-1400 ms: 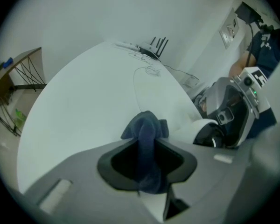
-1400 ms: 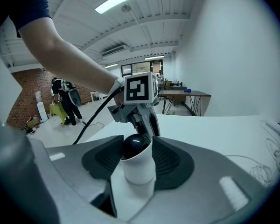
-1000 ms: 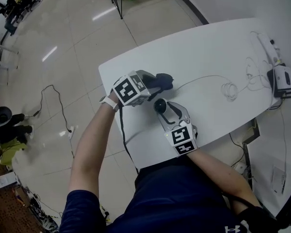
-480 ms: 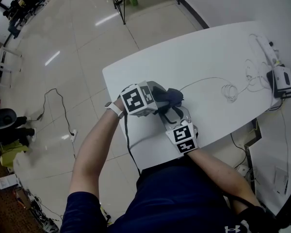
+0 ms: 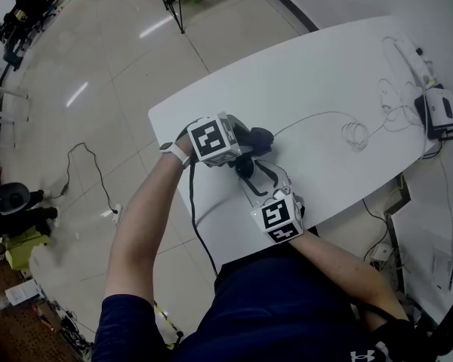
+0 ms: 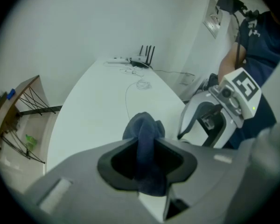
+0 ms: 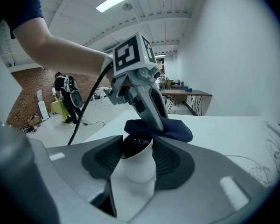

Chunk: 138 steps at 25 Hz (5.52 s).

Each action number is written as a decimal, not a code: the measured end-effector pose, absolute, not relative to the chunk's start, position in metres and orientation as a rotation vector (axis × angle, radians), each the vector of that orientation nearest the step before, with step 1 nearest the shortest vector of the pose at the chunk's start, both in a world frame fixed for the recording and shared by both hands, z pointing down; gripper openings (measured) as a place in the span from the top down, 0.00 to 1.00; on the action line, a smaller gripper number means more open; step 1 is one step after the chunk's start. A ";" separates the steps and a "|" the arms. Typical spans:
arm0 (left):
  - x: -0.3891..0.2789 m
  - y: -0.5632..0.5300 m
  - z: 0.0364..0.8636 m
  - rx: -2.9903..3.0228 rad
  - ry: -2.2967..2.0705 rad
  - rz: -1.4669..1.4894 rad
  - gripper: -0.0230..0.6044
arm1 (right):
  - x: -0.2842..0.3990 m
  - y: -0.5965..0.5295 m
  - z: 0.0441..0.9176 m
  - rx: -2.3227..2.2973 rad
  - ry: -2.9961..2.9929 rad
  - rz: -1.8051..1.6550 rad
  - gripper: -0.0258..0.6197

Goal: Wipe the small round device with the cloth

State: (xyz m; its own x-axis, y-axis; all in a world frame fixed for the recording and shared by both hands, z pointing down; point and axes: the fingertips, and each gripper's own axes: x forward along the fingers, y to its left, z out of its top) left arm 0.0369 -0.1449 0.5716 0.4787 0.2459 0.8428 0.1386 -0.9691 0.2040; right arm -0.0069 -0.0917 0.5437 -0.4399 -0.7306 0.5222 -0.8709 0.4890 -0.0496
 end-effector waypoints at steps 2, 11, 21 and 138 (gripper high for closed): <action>0.035 -0.148 0.584 2.574 0.371 1.570 0.79 | -0.006 -0.091 0.544 1.319 -2.311 0.440 0.65; 0.020 -0.151 0.641 2.468 0.484 1.795 0.79 | -0.006 -0.090 0.545 1.306 -2.328 0.460 0.64; 0.009 -0.151 0.638 2.416 0.160 1.420 0.79 | -0.001 -0.089 0.552 1.329 -2.338 0.544 0.63; -0.013 -0.059 0.605 2.254 -0.865 0.706 0.65 | 0.064 -0.143 0.600 1.109 -2.399 1.280 0.80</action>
